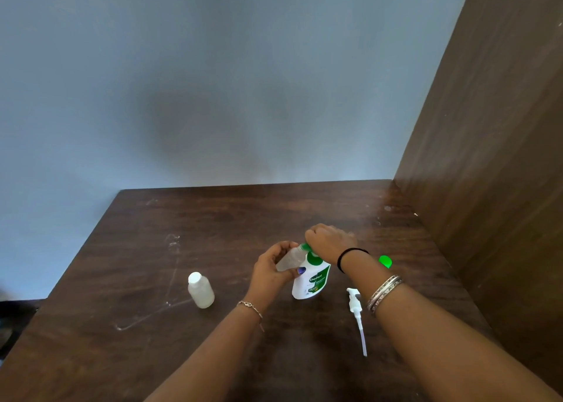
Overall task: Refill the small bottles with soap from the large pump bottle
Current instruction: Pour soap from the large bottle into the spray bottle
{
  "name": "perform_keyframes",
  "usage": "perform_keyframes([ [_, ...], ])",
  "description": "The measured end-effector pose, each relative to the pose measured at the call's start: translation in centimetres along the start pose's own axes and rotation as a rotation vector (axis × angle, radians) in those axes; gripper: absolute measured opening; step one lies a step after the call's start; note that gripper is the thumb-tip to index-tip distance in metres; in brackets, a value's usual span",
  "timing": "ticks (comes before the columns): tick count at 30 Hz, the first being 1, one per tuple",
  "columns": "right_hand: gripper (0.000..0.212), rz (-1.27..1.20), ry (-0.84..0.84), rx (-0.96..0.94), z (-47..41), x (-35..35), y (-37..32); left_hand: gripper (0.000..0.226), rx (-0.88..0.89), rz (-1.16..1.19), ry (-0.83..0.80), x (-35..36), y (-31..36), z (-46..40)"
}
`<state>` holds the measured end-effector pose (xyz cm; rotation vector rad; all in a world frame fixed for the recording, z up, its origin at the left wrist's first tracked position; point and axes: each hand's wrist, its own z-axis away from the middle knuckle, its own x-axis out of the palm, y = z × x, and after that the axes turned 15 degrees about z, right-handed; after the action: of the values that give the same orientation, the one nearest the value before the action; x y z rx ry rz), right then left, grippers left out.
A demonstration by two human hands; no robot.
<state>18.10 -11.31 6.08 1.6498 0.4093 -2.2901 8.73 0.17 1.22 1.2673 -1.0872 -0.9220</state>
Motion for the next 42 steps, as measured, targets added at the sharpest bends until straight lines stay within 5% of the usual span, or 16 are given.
perform_keyframes([
  [9,0.035,-0.013,-0.007,0.012,0.22,0.06,0.03,0.039,-0.005,0.002,0.003,-0.26,-0.52,0.02],
  [42,0.023,-0.006,0.021,0.033,0.24,-0.02,-0.1,0.038,-0.014,0.035,-0.007,0.05,0.01,0.07],
])
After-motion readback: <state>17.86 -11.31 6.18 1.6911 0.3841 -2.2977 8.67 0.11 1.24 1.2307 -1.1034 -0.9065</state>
